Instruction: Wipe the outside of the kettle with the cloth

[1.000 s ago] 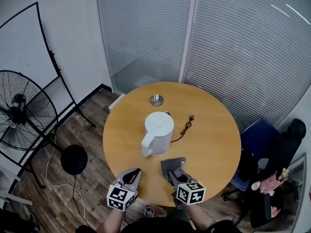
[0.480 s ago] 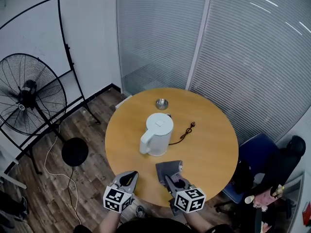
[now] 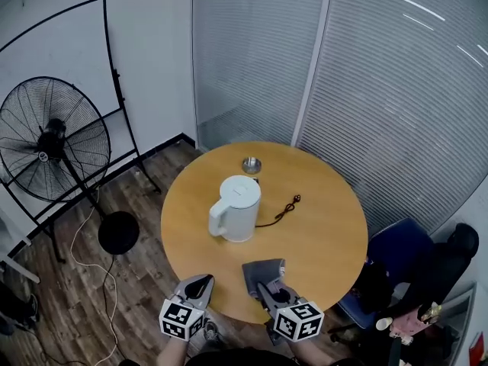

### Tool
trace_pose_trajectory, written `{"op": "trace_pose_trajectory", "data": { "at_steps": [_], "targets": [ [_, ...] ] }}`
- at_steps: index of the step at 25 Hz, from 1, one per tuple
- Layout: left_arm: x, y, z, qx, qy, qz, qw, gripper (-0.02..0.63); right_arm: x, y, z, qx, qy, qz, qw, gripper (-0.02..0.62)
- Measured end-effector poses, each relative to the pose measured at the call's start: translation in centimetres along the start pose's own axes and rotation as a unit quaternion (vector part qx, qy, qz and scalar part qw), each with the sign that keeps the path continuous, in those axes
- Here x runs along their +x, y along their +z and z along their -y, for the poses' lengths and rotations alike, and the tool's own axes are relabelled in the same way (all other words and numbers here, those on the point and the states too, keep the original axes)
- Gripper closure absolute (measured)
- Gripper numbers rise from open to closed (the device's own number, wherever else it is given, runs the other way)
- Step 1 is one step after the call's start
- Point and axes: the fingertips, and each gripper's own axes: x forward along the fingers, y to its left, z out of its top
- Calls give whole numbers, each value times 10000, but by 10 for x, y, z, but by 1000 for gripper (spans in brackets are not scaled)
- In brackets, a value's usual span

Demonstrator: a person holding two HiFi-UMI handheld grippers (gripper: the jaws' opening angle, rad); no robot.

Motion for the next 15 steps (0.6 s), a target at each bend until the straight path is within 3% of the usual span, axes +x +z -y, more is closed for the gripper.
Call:
{"op": "trace_pose_trajectory", "data": {
  "at_steps": [15],
  "targets": [
    [-33, -23, 51, -187, 447, -9, 9988, 595, -43, -26, -1, -66, 377, -219, 9990, 554]
  ]
}}
